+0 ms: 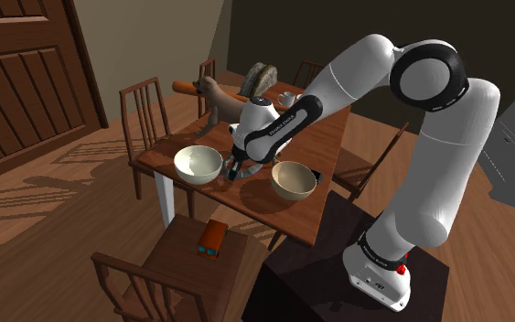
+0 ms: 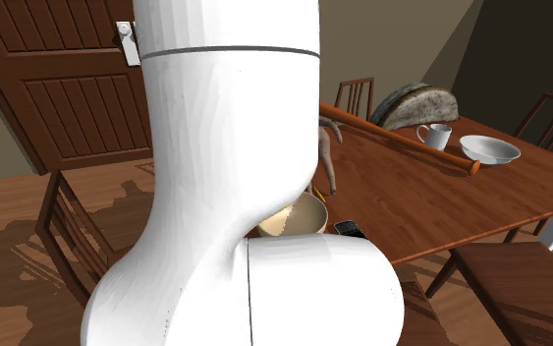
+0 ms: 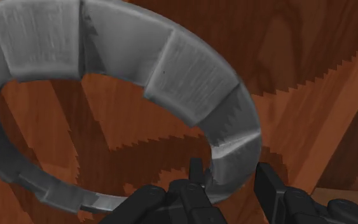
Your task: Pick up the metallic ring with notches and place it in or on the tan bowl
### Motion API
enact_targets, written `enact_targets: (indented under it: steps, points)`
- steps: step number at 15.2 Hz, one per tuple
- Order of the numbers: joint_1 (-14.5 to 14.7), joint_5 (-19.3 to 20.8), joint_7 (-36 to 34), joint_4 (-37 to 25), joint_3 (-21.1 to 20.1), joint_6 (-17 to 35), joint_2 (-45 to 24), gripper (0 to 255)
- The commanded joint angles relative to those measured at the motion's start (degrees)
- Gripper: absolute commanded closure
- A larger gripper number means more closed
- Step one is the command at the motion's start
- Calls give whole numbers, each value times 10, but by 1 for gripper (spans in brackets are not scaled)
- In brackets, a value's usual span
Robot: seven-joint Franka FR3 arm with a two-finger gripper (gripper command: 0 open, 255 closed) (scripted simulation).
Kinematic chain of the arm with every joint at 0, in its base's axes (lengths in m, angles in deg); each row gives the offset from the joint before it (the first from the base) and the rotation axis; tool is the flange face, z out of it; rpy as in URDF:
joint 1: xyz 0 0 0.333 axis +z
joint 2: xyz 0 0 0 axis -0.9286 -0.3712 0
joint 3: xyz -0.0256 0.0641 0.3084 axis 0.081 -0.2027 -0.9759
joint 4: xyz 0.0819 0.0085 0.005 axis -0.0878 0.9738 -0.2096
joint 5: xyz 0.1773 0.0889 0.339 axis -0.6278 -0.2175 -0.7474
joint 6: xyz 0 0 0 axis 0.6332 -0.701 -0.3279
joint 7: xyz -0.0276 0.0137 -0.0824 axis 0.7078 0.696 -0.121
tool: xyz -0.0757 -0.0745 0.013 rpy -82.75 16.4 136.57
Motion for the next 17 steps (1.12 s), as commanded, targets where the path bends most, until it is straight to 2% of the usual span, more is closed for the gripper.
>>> enact_targets:
  steps: [1,17]
  points:
    - [0,-1,0,0,-1,-12,13,255]
    - [-3,-12,6,-18,-5,-128,111,255]
